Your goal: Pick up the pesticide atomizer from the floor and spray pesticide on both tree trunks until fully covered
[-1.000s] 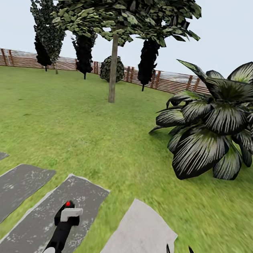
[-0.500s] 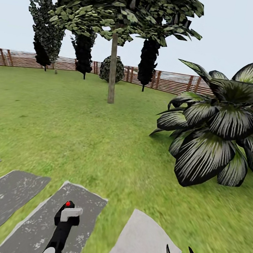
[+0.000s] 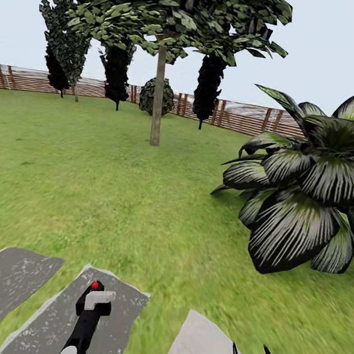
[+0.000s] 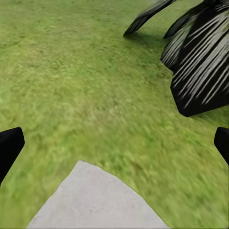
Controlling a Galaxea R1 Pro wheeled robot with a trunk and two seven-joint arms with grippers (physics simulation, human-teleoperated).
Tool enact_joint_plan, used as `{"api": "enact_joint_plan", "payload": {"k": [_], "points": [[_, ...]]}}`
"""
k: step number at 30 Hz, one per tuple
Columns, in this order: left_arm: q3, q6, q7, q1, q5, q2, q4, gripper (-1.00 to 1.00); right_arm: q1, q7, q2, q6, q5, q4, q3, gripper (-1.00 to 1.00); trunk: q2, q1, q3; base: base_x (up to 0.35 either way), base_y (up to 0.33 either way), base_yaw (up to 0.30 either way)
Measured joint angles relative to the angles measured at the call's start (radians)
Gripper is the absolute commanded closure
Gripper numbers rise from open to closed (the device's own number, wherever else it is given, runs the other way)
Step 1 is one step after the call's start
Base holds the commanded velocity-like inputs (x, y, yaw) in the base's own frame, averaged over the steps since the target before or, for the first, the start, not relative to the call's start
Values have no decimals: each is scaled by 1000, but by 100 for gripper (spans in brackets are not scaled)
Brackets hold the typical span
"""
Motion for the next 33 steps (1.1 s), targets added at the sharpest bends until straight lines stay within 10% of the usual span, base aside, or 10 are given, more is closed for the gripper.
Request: {"api": "enact_joint_plan", "payload": {"k": [33], "points": [[2, 0, 0, 0, 0, 0, 0, 100, 0, -1, 0, 2, 0, 5, 0, -100, 0, 0, 0, 350, 120, 0]]}}
